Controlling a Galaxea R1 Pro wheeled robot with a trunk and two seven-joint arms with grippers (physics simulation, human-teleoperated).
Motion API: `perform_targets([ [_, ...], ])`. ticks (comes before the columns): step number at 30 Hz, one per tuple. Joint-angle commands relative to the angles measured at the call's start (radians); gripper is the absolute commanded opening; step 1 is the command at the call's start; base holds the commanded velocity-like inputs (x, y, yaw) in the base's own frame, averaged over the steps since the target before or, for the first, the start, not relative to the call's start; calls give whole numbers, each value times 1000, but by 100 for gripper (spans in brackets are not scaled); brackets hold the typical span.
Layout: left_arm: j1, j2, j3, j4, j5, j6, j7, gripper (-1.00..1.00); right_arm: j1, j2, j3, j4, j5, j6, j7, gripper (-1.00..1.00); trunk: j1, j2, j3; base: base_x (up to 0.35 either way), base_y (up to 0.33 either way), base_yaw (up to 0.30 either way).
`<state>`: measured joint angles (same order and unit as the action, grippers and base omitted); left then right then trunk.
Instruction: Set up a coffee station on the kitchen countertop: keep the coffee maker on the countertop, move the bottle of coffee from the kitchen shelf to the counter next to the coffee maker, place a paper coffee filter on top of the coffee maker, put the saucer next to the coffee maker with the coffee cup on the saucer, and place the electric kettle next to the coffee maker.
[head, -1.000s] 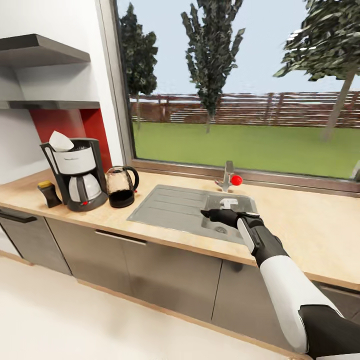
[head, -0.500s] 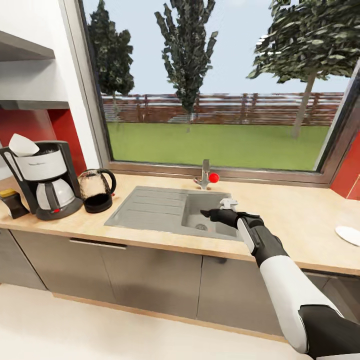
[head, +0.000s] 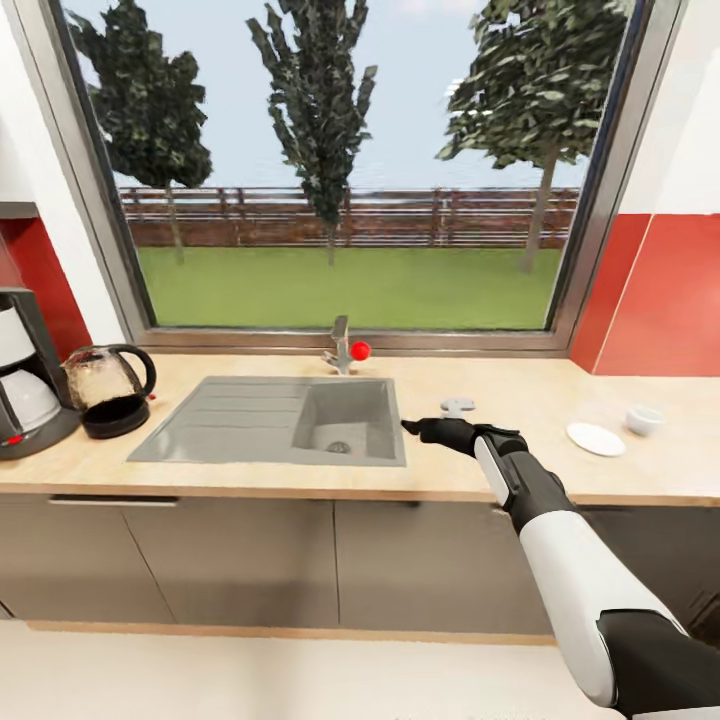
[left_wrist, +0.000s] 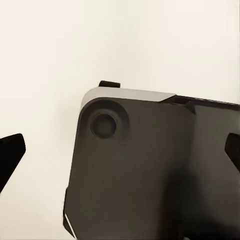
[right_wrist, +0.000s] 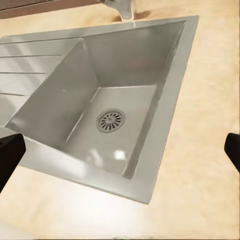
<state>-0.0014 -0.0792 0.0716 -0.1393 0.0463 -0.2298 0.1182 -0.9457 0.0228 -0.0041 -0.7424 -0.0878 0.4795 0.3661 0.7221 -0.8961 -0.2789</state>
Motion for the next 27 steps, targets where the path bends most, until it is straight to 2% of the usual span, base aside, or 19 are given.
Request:
perform_targets([
  [1,0,-1,6,0,4,-3,-2,100,-1,0,0,-1,-9,7,-1,100,0,-1,-1,-1,-69,-270],
  [11,0,-3,5,1,4,-3,-2,100,-1,-1,0,-1,-9,7,-1,100,0,-1,-1,7,-17,-270],
  [16,0,-4,5,1,4,-3,-2,100,-1,-1,0,-1,-10,7,-1,100,0,-1,-1,91,-190,-242],
  [27,0,-4,5,1,4,-3,-2,100,-1,-1,0,1,-11,5,1,100,0,-1,-1,37,-278,-19],
])
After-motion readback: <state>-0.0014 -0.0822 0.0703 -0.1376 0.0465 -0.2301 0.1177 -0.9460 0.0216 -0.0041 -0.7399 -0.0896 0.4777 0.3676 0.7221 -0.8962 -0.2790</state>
